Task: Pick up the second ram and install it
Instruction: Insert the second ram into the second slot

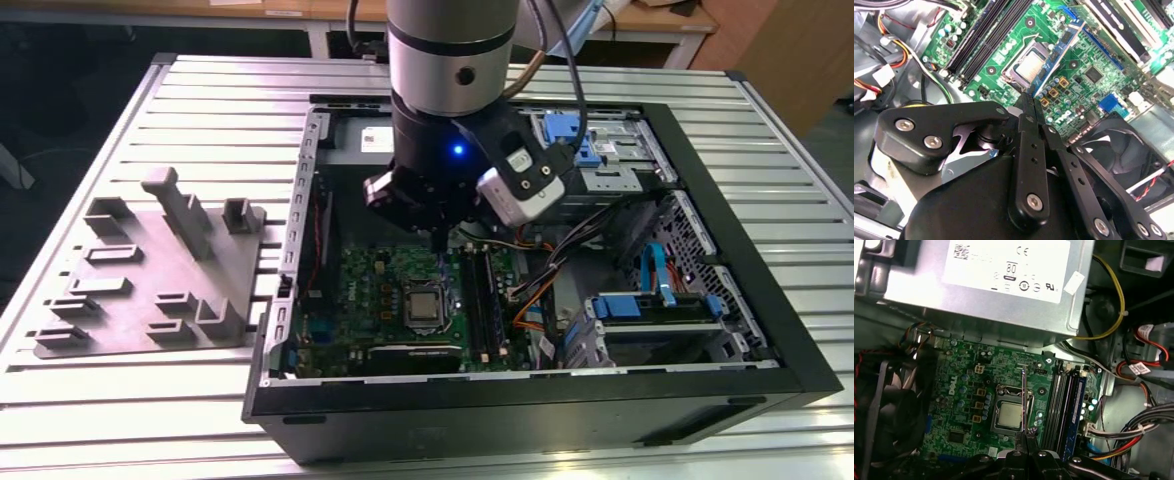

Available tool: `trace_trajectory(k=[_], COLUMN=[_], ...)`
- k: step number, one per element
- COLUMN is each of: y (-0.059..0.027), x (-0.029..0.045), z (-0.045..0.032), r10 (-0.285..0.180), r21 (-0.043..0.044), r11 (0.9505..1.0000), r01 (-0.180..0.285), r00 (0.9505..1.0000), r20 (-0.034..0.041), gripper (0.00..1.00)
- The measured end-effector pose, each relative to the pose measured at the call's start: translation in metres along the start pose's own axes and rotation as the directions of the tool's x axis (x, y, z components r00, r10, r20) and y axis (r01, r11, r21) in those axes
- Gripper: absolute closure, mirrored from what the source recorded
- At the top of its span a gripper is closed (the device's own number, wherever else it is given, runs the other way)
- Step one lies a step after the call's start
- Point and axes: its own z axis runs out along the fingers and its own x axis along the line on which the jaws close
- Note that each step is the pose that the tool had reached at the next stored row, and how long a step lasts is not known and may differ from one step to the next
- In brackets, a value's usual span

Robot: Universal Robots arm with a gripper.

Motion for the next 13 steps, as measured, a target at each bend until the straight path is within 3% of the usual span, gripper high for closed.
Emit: trace_trajectory(k=[4, 13], y=[0.0, 0.0], x=[0.0, 0.0], z=[0.0001, 0.0002], r10=[0.03, 0.05], r21=[0.001, 0.0018], r11=[0.9995, 0.9987], r01=[-0.03, -0.05], r00=[0.9995, 0.9987], r20=[0.0001, 0.0001], gripper=[0.89, 0.89])
